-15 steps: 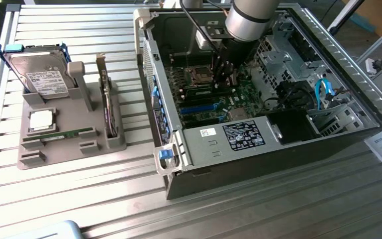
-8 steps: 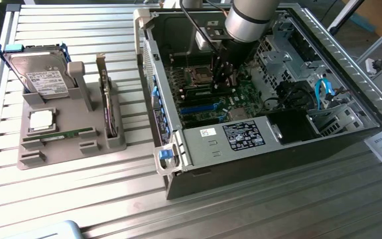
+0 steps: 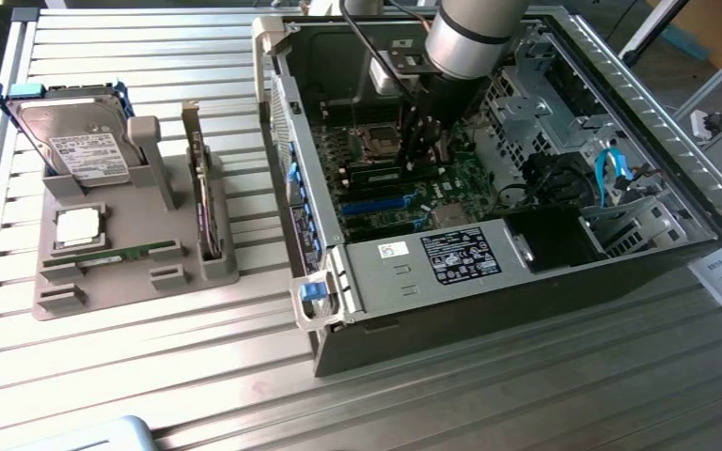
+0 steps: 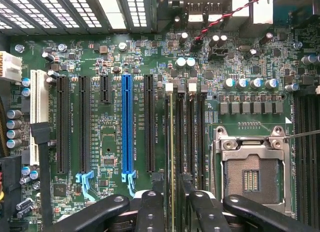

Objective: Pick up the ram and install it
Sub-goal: 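Insert the ram into the slot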

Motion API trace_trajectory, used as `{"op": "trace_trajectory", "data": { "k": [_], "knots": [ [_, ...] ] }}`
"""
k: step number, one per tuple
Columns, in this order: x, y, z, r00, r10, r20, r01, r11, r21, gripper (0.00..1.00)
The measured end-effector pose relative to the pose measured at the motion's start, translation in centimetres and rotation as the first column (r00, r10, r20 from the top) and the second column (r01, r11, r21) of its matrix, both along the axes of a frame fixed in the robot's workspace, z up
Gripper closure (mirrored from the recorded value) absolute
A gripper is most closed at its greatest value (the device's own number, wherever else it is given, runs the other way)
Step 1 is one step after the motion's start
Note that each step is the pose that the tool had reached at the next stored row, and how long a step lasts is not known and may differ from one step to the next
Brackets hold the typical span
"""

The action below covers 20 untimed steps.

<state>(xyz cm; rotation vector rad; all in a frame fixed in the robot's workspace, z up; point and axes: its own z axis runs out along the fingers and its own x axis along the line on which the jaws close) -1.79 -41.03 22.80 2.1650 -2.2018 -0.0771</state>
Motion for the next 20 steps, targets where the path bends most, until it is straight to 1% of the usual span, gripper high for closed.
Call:
{"op": "trace_trajectory", "data": {
  "k": [1, 2, 5, 9, 12, 13, 15, 17, 18, 19, 20],
  "knots": [
    [0.0, 0.0, 0.13, 1.0, 0.0, 0.0, 0.0, 1.0, -0.0011, 0.73],
    [0.0, 0.01, 0.48, 1.0, 0.0, 0.0, 0.0, 1.0, -0.0029, 0.73],
    [0.0, 0.0, 1.84, 1.0, 0.0, 0.0001, 0.0, 1.0, -0.0034, 0.73],
    [0.0, 0.0, 4.75, 1.0, 0.0, 0.0, 0.0, 1.0, -0.0042, 0.73],
    [0.0, 0.01, 4.89, 1.0, 0.0, 0.0002, 0.0, 1.0, -0.0039, 0.73],
    [0.0, 0.0, 4.9, 1.0, 0.0, 0.0001, 0.0, 1.0, -0.004, 0.75],
    [0.0, 0.0, 4.89, 1.0, 0.0, 0.0001, 0.0, 1.0, -0.004, 0.87],
    [0.0, 0.0, 4.89, 1.0, 0.0, 0.0002, 0.0, 1.0, -0.004, 0.89],
    [0.0, 0.0, 4.89, 0.9997, 0.0, 0.0225, 0.0, 1.0, -0.0044, 0.89],
    [-0.1, 0.0, 4.86, 0.9986, 0.0, 0.0526, 0.0, 1.0, -0.004, 0.89],
    [-0.2, 0.0, 4.85, 0.9972, 0.0, 0.0741, 0.0, 1.0, -0.0041, 0.89]
  ]
}}
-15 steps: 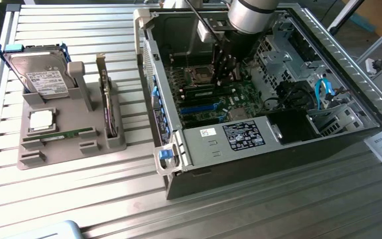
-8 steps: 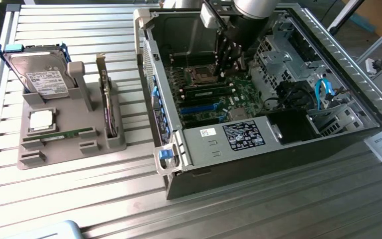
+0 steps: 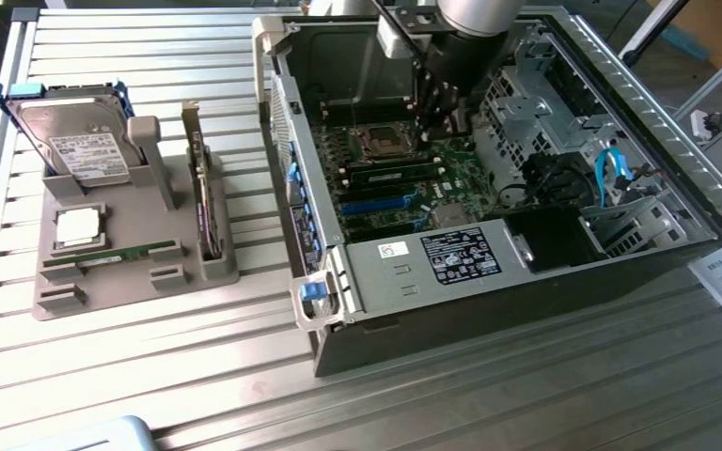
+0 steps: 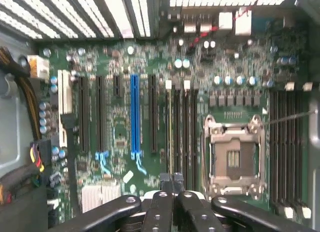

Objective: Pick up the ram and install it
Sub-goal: 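Insert the ram into the slot, then press down the ram until it locks into place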

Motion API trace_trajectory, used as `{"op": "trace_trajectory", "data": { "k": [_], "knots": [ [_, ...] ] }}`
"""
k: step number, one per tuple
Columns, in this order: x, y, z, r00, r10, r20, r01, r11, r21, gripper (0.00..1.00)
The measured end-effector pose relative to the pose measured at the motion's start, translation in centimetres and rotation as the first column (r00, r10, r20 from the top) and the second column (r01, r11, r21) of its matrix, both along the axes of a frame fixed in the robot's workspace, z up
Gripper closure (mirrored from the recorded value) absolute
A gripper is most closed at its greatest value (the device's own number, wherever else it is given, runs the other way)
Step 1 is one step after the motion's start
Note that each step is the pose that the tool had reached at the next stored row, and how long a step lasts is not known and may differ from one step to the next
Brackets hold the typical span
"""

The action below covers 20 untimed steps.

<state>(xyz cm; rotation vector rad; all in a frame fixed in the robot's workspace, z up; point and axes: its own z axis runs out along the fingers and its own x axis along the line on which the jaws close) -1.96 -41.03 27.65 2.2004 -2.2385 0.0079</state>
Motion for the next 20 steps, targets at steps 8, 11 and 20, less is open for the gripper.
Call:
{"op": "trace_trajectory", "data": {
  "k": [8, 11, 20],
  "knots": [
    [0.0, 0.0, -0.02, 0.9986, 0.051, 0.015, -0.051, 0.9987, -0.0039, 0.89],
    [1.3, 0.0, -0.06, 0.9986, 0.051, 0.0149, -0.051, 0.9987, -0.006, 0.89],
    [3.9, 0.01, -0.32, 0.9986, 0.051, 0.0143, -0.051, 0.9987, -0.0055, 0.89]
  ]
}}
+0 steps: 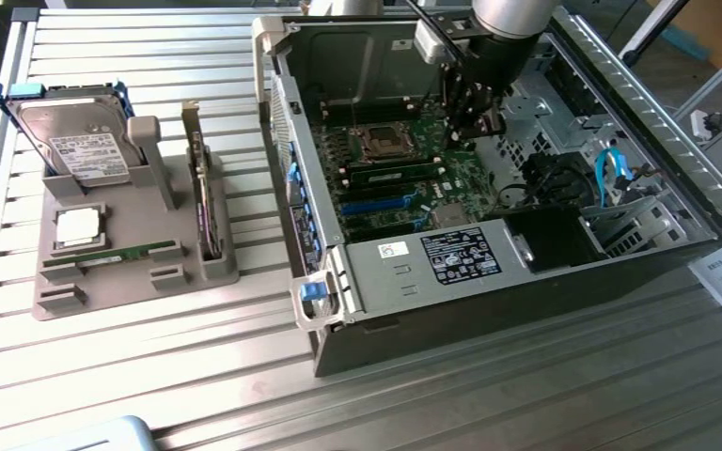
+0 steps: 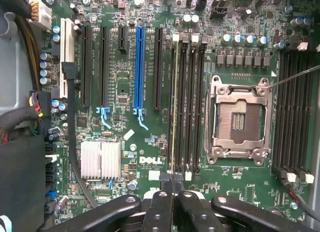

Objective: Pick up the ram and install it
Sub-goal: 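Press down the ram until it locks into place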

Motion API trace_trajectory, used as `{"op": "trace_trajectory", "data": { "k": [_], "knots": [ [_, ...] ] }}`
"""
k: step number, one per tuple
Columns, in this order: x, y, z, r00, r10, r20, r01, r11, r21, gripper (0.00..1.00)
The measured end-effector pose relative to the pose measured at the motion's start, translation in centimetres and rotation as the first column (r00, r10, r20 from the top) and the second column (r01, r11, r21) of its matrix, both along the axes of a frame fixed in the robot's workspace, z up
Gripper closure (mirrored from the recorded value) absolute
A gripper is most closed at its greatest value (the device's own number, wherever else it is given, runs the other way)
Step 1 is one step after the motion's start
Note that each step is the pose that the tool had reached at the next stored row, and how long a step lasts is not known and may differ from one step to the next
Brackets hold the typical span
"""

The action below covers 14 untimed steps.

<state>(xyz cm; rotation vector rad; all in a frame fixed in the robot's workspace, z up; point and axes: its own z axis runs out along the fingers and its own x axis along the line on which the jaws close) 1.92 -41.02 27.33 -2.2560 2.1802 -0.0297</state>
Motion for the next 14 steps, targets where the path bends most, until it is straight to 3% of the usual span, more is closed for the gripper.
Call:
{"op": "trace_trajectory", "data": {
  "k": [5, 11, 12, 13, 14],
  "knots": [
    [0.0, 0.49, -1.5, 1.0, 0.0, -0.0002, 0.0, 1.0, 0.0004, 0.89],
    [0.0, 0.55, -2.48, 1.0, 0.0, -0.0004, 0.0, 1.0, 0.0003, 0.89],
    [0.0, 0.55, -2.54, 1.0, 0.0, -0.0004, 0.0, 1.0, -0.002, 0.89],
    [0.0, 0.55, -2.65, 1.0, 0.0, -0.0004, 0.0, 1.0, -0.0089, 0.89],
    [0.0, 0.55, -2.78, 1.0, 0.0, -0.0004, 0.0, 1.0, -0.0092, 0.89]
  ]
}}
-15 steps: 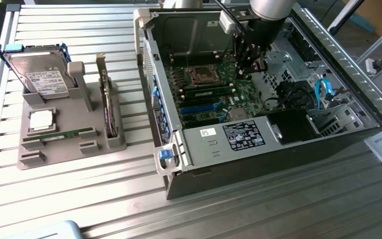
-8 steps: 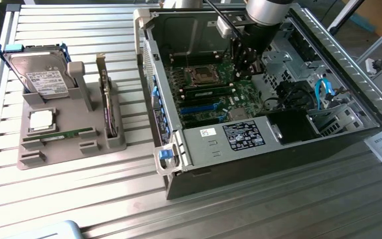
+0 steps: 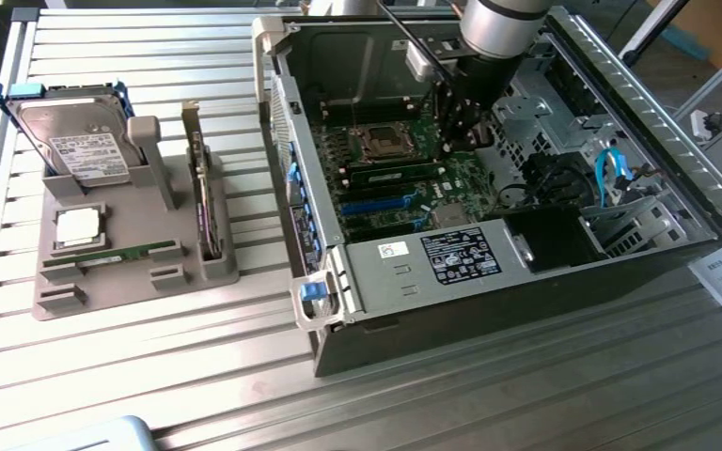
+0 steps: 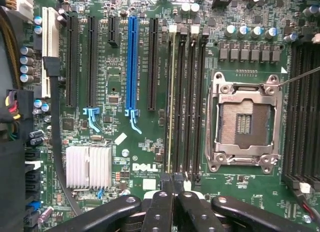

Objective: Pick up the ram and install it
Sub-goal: 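Press down the ram until it locks into place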

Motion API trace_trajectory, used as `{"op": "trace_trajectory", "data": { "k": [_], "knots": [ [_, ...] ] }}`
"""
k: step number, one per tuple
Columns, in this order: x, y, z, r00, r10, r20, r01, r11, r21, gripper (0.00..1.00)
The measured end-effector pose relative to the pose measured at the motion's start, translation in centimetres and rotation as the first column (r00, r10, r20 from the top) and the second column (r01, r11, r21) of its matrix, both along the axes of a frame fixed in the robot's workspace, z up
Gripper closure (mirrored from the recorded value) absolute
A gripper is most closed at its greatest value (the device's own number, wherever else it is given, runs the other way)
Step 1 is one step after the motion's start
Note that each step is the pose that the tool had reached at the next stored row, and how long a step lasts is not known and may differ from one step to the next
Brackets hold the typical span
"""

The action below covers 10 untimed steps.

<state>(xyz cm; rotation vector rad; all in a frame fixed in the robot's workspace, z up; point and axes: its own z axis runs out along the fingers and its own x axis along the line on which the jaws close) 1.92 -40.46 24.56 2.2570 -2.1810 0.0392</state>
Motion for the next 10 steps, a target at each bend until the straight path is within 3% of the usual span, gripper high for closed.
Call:
{"op": "trace_trajectory", "data": {
  "k": [4, 10],
  "knots": [
    [0.0, 0.0, -0.72, 1.0, 0.0, 0.0, 0.0, 1.0, -0.0001, 0.89],
    [0.0, 0.0, -1.0, 1.0, 0.0, 0.0, 0.0, 1.0, -0.0001, 0.89]
  ]
}}
